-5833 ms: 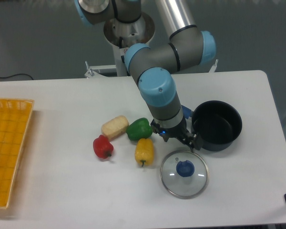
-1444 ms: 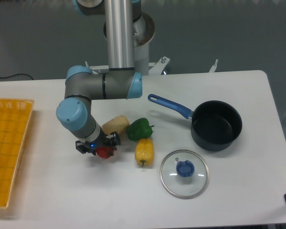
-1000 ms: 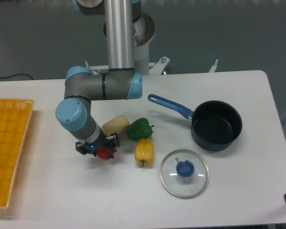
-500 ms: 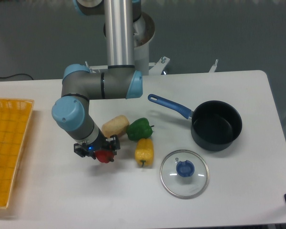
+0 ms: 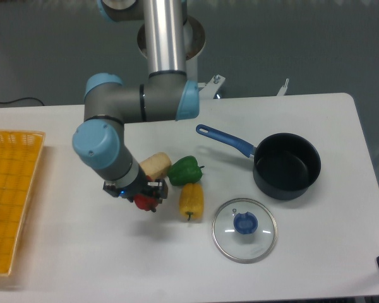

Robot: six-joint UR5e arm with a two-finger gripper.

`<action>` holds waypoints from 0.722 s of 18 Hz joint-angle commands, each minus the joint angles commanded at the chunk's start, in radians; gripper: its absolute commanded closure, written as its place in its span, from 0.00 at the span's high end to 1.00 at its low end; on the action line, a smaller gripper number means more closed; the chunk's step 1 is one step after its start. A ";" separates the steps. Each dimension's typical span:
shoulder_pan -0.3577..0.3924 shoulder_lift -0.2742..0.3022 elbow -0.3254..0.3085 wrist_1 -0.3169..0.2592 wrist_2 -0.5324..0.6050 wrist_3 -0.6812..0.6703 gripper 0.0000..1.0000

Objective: Pick up the red pepper
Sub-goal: 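Lift the red pepper up off the table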

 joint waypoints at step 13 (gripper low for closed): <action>0.158 0.063 -0.002 -0.049 -0.049 0.438 0.55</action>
